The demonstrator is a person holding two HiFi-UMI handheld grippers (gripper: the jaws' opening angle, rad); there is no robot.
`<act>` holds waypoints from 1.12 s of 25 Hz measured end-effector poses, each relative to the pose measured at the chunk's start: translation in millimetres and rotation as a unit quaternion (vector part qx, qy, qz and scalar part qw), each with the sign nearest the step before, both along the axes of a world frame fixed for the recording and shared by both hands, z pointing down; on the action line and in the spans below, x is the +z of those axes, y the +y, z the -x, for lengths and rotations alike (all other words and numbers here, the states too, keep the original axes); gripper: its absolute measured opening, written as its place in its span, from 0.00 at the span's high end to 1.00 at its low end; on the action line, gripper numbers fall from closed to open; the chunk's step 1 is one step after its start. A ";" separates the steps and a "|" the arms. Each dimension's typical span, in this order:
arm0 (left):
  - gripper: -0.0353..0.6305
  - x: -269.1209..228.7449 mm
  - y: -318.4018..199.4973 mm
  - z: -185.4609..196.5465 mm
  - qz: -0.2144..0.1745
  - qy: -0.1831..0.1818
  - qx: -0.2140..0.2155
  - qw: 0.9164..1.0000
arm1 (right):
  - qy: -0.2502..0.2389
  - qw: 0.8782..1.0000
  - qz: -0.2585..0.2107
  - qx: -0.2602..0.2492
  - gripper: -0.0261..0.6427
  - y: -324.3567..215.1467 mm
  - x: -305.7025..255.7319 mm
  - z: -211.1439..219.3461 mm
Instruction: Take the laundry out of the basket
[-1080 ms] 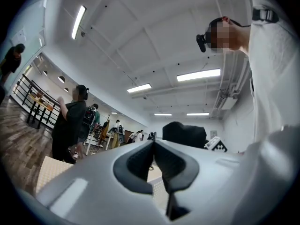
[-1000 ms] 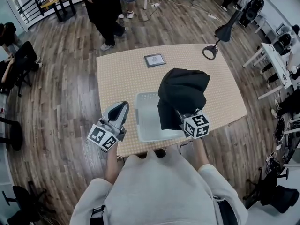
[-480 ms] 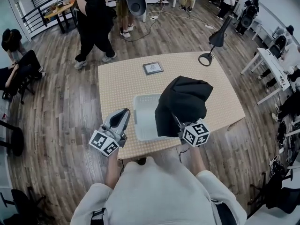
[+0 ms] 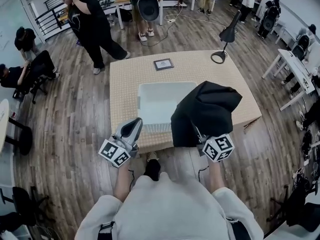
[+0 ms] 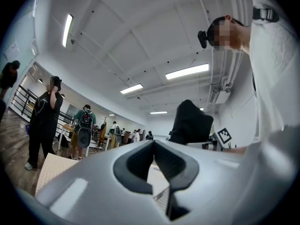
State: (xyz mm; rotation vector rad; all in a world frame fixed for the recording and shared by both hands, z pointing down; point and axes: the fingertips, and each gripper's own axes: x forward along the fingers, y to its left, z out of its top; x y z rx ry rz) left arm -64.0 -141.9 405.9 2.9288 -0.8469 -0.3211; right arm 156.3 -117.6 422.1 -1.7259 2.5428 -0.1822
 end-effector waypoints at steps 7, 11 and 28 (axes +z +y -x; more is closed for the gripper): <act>0.93 -2.8 62.9 1.5 0.001 -0.007 -0.002 1.000 | -0.017 1.000 0.012 -0.007 0.74 66.8 14.8 9.5; 0.93 -10.7 84.2 0.1 -0.006 -0.011 0.008 1.000 | -0.011 1.000 0.020 -0.014 0.74 96.3 20.9 24.3; 0.93 -7.5 137.3 24.4 0.013 -0.026 0.054 0.998 | -0.014 0.999 0.048 0.004 0.74 159.0 33.0 83.7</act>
